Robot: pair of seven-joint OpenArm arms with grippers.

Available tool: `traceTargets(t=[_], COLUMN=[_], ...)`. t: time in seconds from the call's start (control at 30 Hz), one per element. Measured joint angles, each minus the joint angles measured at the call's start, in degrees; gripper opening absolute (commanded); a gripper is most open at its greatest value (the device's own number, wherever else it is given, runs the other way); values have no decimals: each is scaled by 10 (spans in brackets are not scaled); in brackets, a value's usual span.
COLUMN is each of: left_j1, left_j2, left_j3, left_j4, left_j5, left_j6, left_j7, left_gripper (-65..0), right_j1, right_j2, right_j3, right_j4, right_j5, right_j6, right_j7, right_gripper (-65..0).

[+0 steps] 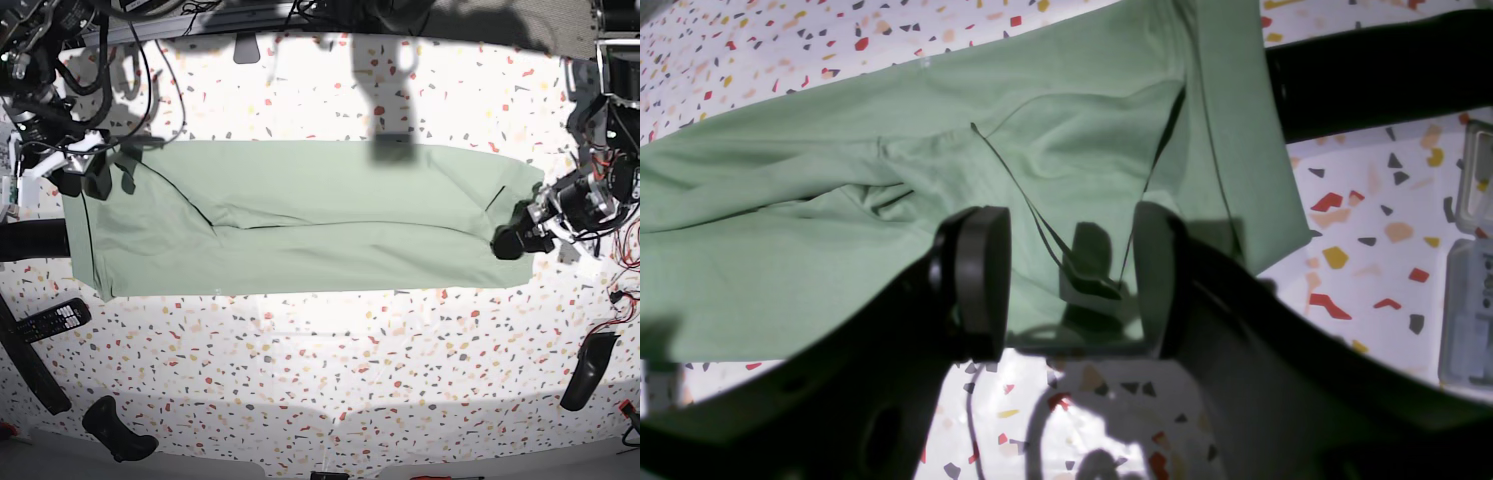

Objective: Fold the T-shirt properly
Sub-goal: 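Grasp the strip's end with the left gripper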

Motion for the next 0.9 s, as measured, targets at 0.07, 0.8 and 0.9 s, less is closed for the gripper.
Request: traceTargets(t=[0.07,0.8,0.9], left_j1=[0,1,1], left_j2=[0,2,2], left_j3=[0,0,0], left_j4=[0,0,0], left_j5=[0,62,62], left_j6=[0,0,0], left_j7=[23,-35,-35], left_gripper=[-289,-650,-650], right_j1=[0,0,0], right_j2=[0,0,0], right_j3=[0,0,0], right_j4=[0,0,0], right_j5=[0,0,0], right_j6=[0,0,0], right_j7=[-5,-5,-5], right_gripper=[-360,-360,-360])
